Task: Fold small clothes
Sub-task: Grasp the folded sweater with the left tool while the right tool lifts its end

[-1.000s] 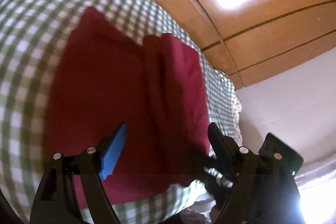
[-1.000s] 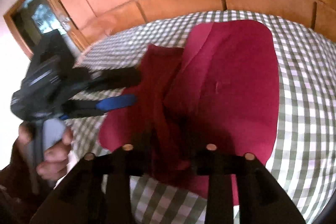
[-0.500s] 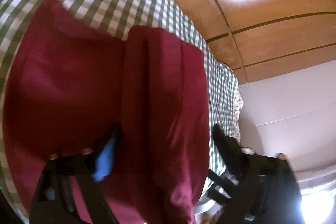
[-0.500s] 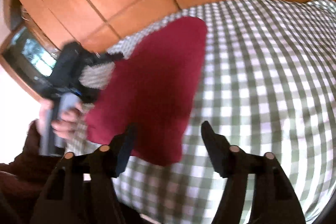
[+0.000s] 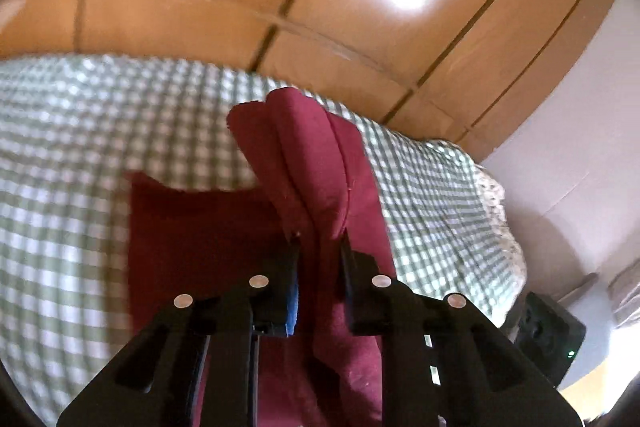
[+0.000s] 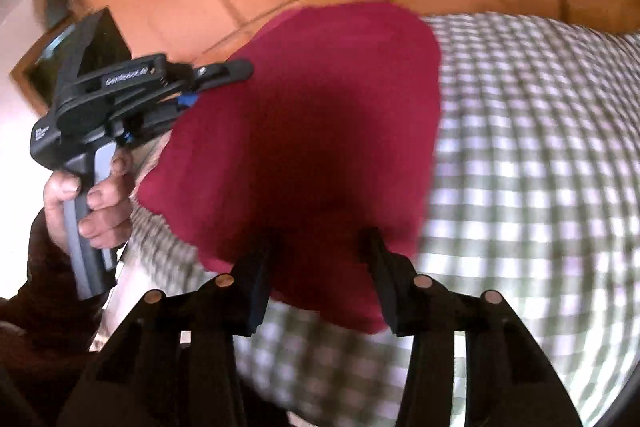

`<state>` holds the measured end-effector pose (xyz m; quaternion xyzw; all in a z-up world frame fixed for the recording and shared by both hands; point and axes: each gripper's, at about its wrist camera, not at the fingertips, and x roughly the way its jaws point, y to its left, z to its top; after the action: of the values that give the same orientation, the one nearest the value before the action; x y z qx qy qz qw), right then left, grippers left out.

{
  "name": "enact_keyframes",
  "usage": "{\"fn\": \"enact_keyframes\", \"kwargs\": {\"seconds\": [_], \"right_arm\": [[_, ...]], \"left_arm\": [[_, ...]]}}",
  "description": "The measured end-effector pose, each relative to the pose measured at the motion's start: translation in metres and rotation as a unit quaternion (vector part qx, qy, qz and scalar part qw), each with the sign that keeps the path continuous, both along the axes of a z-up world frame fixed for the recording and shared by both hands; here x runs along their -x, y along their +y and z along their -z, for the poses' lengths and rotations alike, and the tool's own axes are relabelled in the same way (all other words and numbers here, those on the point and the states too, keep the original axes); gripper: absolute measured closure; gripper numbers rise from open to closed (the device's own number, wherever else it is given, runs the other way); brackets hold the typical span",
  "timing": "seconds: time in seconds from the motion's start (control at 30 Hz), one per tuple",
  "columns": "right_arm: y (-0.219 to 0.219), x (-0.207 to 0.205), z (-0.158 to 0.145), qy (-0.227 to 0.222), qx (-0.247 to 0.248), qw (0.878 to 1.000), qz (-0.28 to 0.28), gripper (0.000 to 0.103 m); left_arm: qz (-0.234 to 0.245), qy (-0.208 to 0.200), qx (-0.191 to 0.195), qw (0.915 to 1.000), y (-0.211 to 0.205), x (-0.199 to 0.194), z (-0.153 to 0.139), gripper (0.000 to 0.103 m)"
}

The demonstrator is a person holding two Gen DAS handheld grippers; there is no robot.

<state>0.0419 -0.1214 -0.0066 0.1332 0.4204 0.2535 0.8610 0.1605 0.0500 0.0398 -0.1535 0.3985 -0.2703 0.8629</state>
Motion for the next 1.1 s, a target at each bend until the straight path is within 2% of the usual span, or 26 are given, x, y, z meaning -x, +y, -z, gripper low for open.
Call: {"fn": "enact_keyframes", "kwargs": {"seconds": [0.07, 0.13, 0.2, 0.3, 0.37, 0.47, 0.53, 0.57, 0.63, 0.67, 0.77, 0.83, 0.9, 1.07, 1.1], "right_arm": [[0.020, -0.005, 0.008, 0.010, 0.011, 1.000, -0.011, 0.058], [0.035, -0.008, 0.014, 0.020, 0.026, 0.999, -0.013, 0.058], [0.048, -0.009, 0.019, 0.027, 0.035, 0.999, -0.018, 0.058], [0.066, -0.009, 0.023, 0.031, 0.046, 0.998, -0.031, 0.057], [0.077, -0.009, 0.026, 0.028, 0.059, 0.997, -0.041, 0.056], [0.083, -0.007, 0.023, 0.021, 0.075, 0.996, -0.050, 0.051], [0.082, -0.006, 0.018, 0.029, 0.052, 0.995, -0.080, 0.045], [0.079, -0.008, 0.015, 0.032, 0.035, 0.994, -0.094, 0.042], [0.061, -0.012, 0.003, 0.030, -0.005, 0.994, -0.108, 0.041], [0.050, -0.013, -0.004, 0.021, -0.018, 0.994, -0.102, 0.042], [0.017, -0.030, -0.024, 0.006, -0.046, 0.998, -0.047, 0.041], [-0.001, -0.051, -0.030, 0.001, -0.035, 0.999, 0.002, 0.042], [-0.007, -0.074, -0.033, 0.001, -0.018, 0.999, 0.029, 0.056], [0.029, -0.127, -0.037, -0.007, 0.034, 0.999, 0.009, 0.062], [0.039, -0.142, -0.033, -0.001, 0.044, 0.999, 0.008, 0.062]], "left_arm": [[-0.018, -0.007, -0.027, 0.9995, 0.019, 0.005, 0.002, 0.087], [-0.039, 0.010, -0.050, 0.9979, 0.033, 0.003, 0.018, 0.087], [-0.068, 0.045, -0.068, 0.9943, 0.050, -0.002, 0.047, 0.087], [-0.096, 0.086, -0.070, 0.9892, 0.068, -0.003, 0.078, 0.087], [-0.109, 0.092, -0.053, 0.9883, 0.075, -0.003, 0.090, 0.084], [-0.129, 0.091, -0.063, 0.9854, 0.079, -0.002, 0.089, 0.073], [-0.154, 0.087, -0.071, 0.9817, 0.084, 0.005, 0.078, 0.071], [-0.161, 0.080, -0.060, 0.9818, 0.086, 0.010, 0.069, 0.071], [-0.163, 0.053, -0.032, 0.9846, 0.089, 0.019, 0.052, 0.071], [-0.159, 0.039, -0.030, 0.9861, 0.086, 0.023, 0.046, 0.071], [-0.137, -0.001, -0.063, 0.9886, 0.068, 0.028, 0.040, 0.071], [-0.126, -0.004, -0.076, 0.9891, 0.057, 0.024, 0.046, 0.071], [-0.119, 0.009, -0.076, 0.9899, 0.054, 0.019, 0.055, 0.071], [-0.100, 0.024, -0.105, 0.9892, 0.047, 0.019, 0.079, 0.071], [-0.098, 0.022, -0.118, 0.9879, 0.047, 0.020, 0.083, 0.076]]}}
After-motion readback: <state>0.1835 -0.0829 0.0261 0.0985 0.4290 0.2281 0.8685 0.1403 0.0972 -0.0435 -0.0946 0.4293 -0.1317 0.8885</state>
